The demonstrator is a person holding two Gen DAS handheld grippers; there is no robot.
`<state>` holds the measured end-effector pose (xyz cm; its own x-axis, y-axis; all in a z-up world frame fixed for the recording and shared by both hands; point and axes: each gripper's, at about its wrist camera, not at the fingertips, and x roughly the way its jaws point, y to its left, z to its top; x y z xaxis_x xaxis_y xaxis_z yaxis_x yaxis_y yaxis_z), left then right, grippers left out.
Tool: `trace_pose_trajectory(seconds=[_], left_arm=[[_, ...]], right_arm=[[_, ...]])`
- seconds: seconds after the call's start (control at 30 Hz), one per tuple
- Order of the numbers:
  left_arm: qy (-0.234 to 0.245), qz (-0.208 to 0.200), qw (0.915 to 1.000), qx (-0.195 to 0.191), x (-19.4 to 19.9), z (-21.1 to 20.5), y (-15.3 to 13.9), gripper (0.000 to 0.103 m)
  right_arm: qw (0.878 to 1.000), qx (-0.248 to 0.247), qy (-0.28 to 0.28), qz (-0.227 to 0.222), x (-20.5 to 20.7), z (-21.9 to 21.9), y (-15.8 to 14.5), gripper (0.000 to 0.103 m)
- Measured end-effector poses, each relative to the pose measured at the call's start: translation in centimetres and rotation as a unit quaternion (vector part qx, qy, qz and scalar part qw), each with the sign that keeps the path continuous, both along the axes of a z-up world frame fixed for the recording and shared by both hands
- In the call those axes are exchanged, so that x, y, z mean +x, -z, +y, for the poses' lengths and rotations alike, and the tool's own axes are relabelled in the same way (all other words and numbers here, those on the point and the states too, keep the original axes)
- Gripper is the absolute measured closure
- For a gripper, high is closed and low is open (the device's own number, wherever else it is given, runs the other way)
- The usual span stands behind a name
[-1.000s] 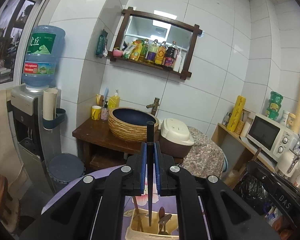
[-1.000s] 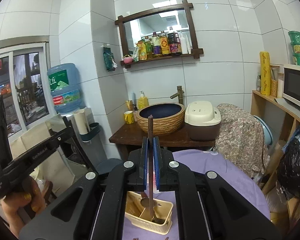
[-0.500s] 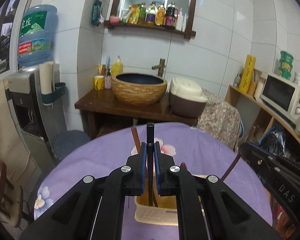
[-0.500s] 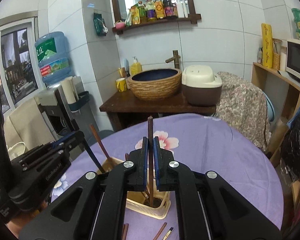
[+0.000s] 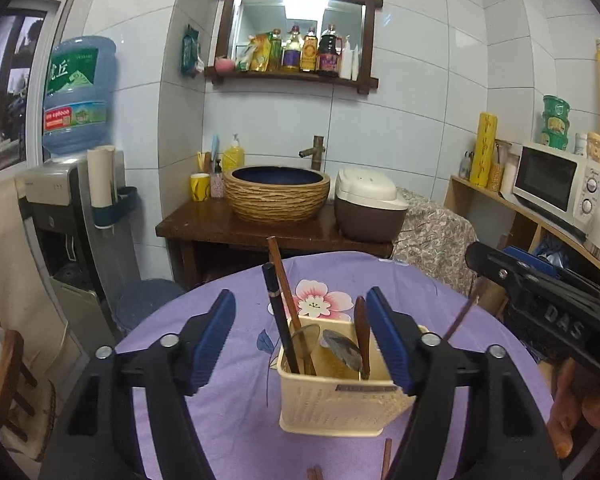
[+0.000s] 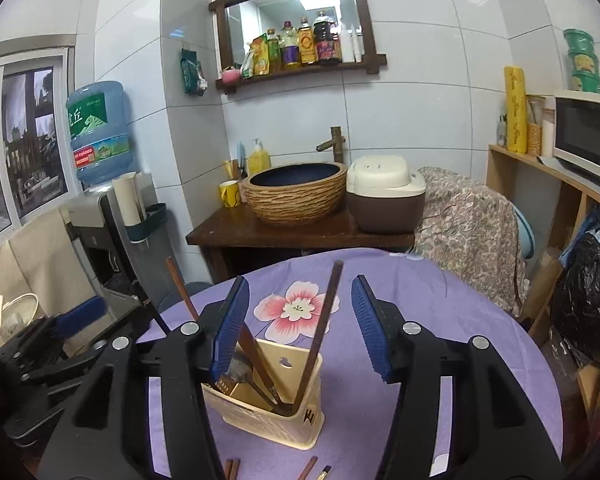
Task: Organize utensils
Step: 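Open both grippers to drop the chopsticks into the basket, then move both grippers back down to the remaining chopsticks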
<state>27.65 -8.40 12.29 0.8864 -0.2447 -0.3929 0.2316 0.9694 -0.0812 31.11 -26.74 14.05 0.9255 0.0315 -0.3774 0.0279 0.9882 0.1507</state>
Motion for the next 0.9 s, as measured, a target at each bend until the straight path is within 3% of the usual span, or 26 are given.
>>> trace_pose_trajectory(seconds=[0.1,0.3,0.53,0.9], left_arm=[[-0.005,-0.005,0.9998,-0.017,-2.0,1.1,0.1,0.019],[-0.014,-0.002,0.9999,-0.008,-4.6,2.0,1.7,0.014],[-0.023,0.033,0.9991,0.012,-6.4,3.3,5.1,0.014],[-0.048,0.092,0.9943,0.022,-8.4,5.8,10.6,0.014]], right_arm=[[1.000,-0.005,0.014,-0.025,-1.8,-0.1,-0.2,0.027],[0.999,-0.019,0.020,-0.026,-5.4,0.5,0.4,0.027],[0.999,-0.051,0.009,0.007,-10.1,2.1,3.7,0.027],[0.990,-0.069,0.013,0.126,-12.3,2.6,12.9,0.026]])
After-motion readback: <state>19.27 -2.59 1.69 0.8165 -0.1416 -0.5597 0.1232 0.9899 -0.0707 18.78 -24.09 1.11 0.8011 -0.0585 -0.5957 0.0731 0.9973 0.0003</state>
